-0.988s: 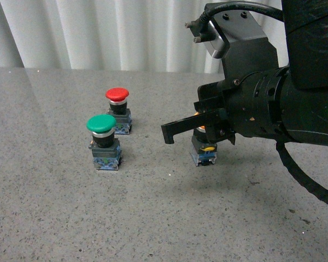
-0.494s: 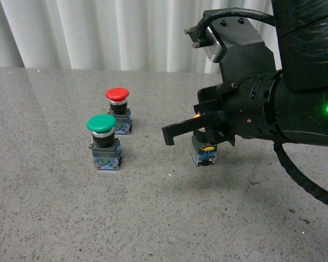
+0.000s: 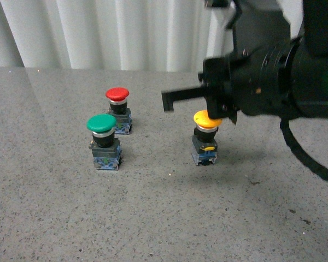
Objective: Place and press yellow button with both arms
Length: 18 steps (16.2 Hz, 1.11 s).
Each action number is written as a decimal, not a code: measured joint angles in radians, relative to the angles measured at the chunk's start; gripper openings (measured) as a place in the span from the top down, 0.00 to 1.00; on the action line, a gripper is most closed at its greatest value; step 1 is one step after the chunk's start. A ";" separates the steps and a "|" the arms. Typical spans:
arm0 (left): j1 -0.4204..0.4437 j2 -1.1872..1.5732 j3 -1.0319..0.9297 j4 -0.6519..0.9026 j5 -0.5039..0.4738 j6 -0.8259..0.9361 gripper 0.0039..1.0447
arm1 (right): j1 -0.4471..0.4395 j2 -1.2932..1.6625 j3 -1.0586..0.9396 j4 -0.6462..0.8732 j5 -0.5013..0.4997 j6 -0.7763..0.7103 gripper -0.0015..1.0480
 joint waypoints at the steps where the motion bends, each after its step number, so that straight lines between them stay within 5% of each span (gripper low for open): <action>1: 0.000 0.000 0.000 0.000 0.000 0.000 0.06 | 0.000 -0.037 0.002 0.036 -0.010 0.031 0.98; 8: 0.000 0.000 0.000 0.000 0.000 0.000 0.06 | 0.019 -0.355 -0.136 0.076 -0.002 0.221 0.98; 10: 0.000 0.000 0.000 0.000 -0.001 0.000 0.06 | 0.019 -0.583 -0.300 0.080 0.307 0.068 0.98; 11: 0.000 0.000 0.000 0.000 -0.002 0.000 0.06 | -0.048 -0.720 -0.393 0.009 0.340 0.011 0.98; 14: 0.000 0.000 0.000 0.000 0.000 0.000 0.06 | -0.263 -1.128 -0.602 -0.194 0.163 -0.048 0.98; 18: 0.000 0.000 0.000 0.000 0.000 0.000 0.06 | -0.355 -1.270 -0.717 -0.182 0.064 -0.059 0.98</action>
